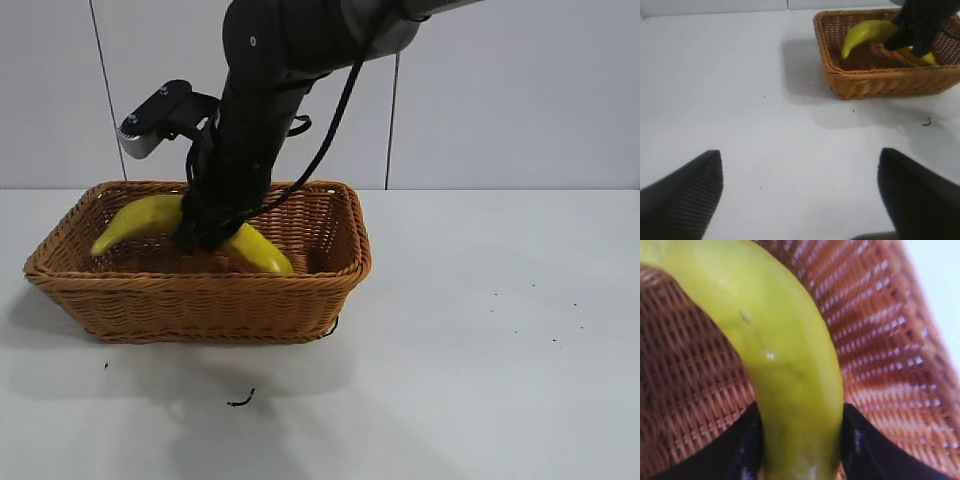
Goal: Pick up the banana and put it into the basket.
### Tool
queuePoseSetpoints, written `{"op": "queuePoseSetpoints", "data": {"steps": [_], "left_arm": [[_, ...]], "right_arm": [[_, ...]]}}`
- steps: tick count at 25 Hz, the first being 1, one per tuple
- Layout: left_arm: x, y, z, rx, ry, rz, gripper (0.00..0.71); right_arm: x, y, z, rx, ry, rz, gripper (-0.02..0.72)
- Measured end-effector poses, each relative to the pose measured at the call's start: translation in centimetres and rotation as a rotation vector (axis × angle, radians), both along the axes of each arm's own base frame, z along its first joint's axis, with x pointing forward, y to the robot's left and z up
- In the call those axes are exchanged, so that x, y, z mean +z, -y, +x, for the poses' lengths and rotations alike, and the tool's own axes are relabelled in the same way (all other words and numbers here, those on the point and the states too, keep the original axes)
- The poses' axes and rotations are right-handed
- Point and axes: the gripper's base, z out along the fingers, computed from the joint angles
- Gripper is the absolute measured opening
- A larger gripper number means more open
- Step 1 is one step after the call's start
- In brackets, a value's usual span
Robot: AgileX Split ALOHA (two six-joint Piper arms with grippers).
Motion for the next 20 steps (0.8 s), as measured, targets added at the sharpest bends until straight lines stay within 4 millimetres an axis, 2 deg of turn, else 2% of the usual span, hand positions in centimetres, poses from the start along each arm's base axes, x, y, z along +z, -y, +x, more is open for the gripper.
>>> {"op": "queuePoseSetpoints", "data": {"steps": [6, 11, 15, 20], "left_arm": [[0.0, 0.0, 0.0, 0.000, 0.000, 0.000, 0.635], [0.0, 0.0, 0.0, 0.000, 0.000, 0.000, 0.635], [0.0, 0.0, 0.0, 0.000, 0.000, 0.000, 0.635], [0.0, 0.0, 0.0, 0.000, 0.000, 0.000, 0.635]], "right_arm": [[5.6, 0.7, 0.0, -0.133, -0.042, 0.001, 0.689], [9.1, 2.8, 1.1, -0.276, -0.089, 0.041, 0.689], [9.9, 6.2, 2.8, -0.419, -0.131, 0.084, 0.689], [9.8, 12.2, 5.5, -0.577, -0.169, 0.080, 0.689]]}}
